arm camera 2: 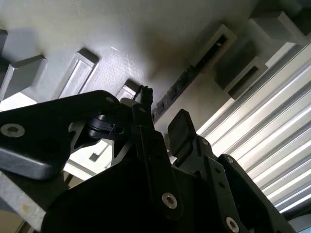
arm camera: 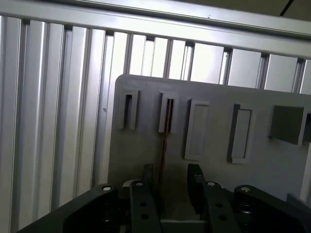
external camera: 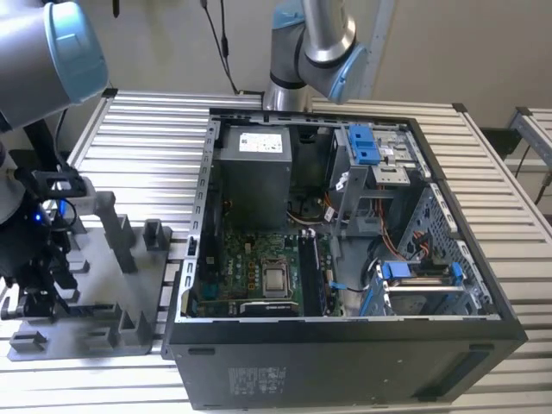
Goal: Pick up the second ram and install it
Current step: 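Pick up the second ram and move it above second insertion slot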
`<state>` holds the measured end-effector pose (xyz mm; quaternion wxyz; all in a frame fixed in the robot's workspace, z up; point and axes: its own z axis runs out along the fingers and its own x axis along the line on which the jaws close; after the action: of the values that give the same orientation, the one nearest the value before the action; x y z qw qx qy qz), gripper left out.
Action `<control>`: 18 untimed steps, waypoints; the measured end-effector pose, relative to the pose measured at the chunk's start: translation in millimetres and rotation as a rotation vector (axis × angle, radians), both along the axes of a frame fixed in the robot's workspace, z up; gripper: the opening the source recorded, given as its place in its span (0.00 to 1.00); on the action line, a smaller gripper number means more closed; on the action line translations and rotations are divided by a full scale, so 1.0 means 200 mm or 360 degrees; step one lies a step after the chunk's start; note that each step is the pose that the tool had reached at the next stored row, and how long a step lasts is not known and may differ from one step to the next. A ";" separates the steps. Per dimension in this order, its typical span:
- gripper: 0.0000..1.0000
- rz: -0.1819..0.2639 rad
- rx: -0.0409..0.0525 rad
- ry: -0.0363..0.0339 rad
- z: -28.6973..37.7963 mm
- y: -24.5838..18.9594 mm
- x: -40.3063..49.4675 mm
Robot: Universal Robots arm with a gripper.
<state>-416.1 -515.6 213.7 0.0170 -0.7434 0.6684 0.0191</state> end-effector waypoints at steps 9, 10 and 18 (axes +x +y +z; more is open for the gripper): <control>0.42 -0.0060 0.0000 0.0005 -0.039 -0.025 0.000; 0.42 -0.0068 0.0000 0.0005 -0.045 -0.028 0.000; 0.42 -0.0086 0.0000 0.0020 -0.098 -0.037 0.000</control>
<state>-416.2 -523.1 194.0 0.0133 -0.7248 0.6884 0.0233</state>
